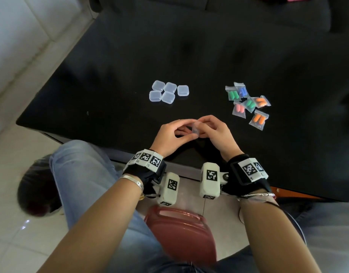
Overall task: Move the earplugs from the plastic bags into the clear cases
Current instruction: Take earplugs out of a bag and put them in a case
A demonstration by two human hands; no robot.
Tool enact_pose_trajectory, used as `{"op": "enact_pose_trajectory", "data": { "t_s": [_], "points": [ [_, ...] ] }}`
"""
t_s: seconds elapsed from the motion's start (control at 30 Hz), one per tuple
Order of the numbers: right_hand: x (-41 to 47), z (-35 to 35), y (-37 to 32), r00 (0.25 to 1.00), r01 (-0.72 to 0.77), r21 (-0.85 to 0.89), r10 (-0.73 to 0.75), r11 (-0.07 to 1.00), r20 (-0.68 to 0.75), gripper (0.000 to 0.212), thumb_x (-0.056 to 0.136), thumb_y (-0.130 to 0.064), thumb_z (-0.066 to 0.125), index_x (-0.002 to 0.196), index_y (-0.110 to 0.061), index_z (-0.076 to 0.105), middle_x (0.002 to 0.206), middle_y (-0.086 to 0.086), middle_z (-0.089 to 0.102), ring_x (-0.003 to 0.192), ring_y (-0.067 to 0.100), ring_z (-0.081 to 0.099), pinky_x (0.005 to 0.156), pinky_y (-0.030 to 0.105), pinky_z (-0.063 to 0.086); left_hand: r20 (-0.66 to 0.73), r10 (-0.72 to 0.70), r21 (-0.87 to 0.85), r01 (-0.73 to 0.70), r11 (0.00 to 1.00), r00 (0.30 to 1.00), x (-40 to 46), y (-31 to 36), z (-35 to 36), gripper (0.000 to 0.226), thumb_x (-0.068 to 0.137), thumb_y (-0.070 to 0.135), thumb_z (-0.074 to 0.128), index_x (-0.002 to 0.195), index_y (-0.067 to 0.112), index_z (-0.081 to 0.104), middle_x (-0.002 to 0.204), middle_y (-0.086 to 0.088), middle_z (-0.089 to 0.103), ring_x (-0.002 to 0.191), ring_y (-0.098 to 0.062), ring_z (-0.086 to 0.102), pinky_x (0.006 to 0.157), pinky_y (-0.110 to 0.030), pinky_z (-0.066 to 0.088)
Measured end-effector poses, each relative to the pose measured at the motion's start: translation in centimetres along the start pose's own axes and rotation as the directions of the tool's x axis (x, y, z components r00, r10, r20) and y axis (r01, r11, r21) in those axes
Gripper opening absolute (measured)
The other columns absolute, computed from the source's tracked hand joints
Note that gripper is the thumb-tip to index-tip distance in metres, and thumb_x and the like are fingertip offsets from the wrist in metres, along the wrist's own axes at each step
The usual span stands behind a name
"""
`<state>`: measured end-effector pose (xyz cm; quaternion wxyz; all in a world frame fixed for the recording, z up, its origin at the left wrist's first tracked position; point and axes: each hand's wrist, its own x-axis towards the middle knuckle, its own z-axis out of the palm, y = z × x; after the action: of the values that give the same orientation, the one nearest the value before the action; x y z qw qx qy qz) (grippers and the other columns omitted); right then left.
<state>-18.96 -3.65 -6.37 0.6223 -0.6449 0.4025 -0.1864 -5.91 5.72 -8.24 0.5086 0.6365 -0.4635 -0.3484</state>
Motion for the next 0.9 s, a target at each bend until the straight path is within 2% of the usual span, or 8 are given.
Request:
{"op": "enact_pose_trajectory", "data": {
  "t_s": [0.1, 0.2, 0.27, 0.37, 0.53, 0.7, 0.8, 0.9],
  "points": [
    [-0.5, -0.7, 0.0, 0.992, 0.069, -0.037, -0.065, 0.997, 0.107, 0.027, 0.093, -0.020, 0.056, 0.119, -0.026, 0.054, 0.105, 0.000, 0.064, 0.089, 0.010, 0.064, 0.080, 0.024, 0.054, -0.050, -0.126, -0.144, 0.118, 0.982, 0.991, 0.4, 0.3, -0.1, 0.008, 0.090, 0.018, 0.060, 0.096, 0.019, 0.066, 0.072, 0.012, 0.067, 0.067, 0.001, 0.062, 0.065, -0.013, 0.049],
    [-0.9, -1.0, 0.1, 0.962, 0.230, -0.150, -0.201, 0.962, 0.184, 0.050, 0.085, -0.012, 0.067, 0.128, -0.031, 0.051, 0.123, -0.001, 0.057, 0.090, 0.009, 0.063, 0.083, 0.025, 0.053, -0.036, -0.164, -0.110, 0.159, 0.981, 0.986, 0.9, 0.3, -0.1, 0.016, 0.092, 0.031, 0.056, 0.084, 0.023, 0.067, 0.060, 0.010, 0.064, 0.059, -0.005, 0.059, 0.058, -0.018, 0.048],
    [-1.0, -0.5, 0.0, 0.953, 0.285, -0.180, -0.259, 0.942, 0.157, 0.045, 0.084, -0.010, 0.068, 0.124, -0.026, 0.057, 0.121, -0.002, 0.059, 0.088, 0.010, 0.065, 0.081, 0.026, 0.054, -0.019, -0.170, -0.089, 0.168, 0.982, 0.985, 1.0, 0.3, -0.1, 0.022, 0.092, 0.037, 0.053, 0.085, 0.022, 0.068, 0.063, 0.005, 0.064, 0.060, -0.011, 0.060, 0.059, -0.023, 0.050],
    [-1.1, 0.2, -0.1, 0.977, 0.206, -0.045, -0.203, 0.977, 0.071, 0.038, 0.084, -0.008, 0.067, 0.120, -0.019, 0.060, 0.115, 0.001, 0.064, 0.086, 0.012, 0.068, 0.081, 0.026, 0.055, 0.018, -0.235, -0.156, 0.235, 0.959, 0.972, 0.9, 0.6, -0.3, 0.029, 0.098, 0.029, 0.043, 0.098, 0.012, 0.067, 0.074, -0.005, 0.066, 0.064, -0.010, 0.061, 0.059, -0.020, 0.051],
    [-1.4, 0.1, -0.2, 0.993, 0.094, 0.174, -0.104, 0.980, 0.052, 0.029, 0.089, -0.006, 0.060, 0.117, -0.012, 0.061, 0.105, 0.001, 0.069, 0.093, 0.013, 0.070, 0.084, 0.026, 0.056, 0.083, -0.177, -0.083, 0.184, 0.979, 0.981, 0.4, 0.6, -0.7, 0.014, 0.088, 0.015, 0.062, 0.100, 0.020, 0.065, 0.081, -0.003, 0.069, 0.069, -0.006, 0.064, 0.062, -0.017, 0.052],
    [-1.5, -0.1, -0.6, 0.996, 0.065, 0.147, -0.073, 0.987, 0.051, 0.028, 0.089, -0.009, 0.061, 0.117, -0.013, 0.063, 0.107, 0.007, 0.069, 0.090, 0.017, 0.071, 0.080, 0.024, 0.057, 0.073, -0.169, -0.062, 0.174, 0.983, 0.983, 0.4, 0.7, -0.6, 0.015, 0.085, 0.018, 0.067, 0.100, 0.018, 0.068, 0.079, -0.002, 0.072, 0.071, -0.010, 0.068, 0.062, -0.018, 0.053],
    [-1.4, -0.3, -0.9, 0.995, 0.072, 0.083, -0.077, 0.994, 0.056, 0.027, 0.088, -0.014, 0.063, 0.114, -0.017, 0.065, 0.107, 0.006, 0.070, 0.097, 0.017, 0.069, 0.084, 0.028, 0.057, 0.093, -0.178, -0.087, 0.186, 0.979, 0.980, 0.3, 0.9, -0.9, 0.016, 0.085, 0.019, 0.067, 0.100, 0.014, 0.070, 0.082, -0.005, 0.073, 0.072, -0.013, 0.068, 0.061, -0.017, 0.052],
    [-1.2, -0.5, -1.0, 0.995, 0.071, 0.037, -0.073, 0.997, 0.070, 0.025, 0.086, -0.015, 0.065, 0.111, -0.019, 0.067, 0.103, 0.004, 0.071, 0.099, 0.016, 0.068, 0.090, 0.030, 0.055, 0.124, -0.208, -0.066, 0.217, 0.974, 0.970, 0.4, 1.1, -1.1, 0.014, 0.085, 0.019, 0.066, 0.097, 0.012, 0.071, 0.083, -0.004, 0.073, 0.067, -0.008, 0.066, 0.059, -0.015, 0.051]
  ]
}}
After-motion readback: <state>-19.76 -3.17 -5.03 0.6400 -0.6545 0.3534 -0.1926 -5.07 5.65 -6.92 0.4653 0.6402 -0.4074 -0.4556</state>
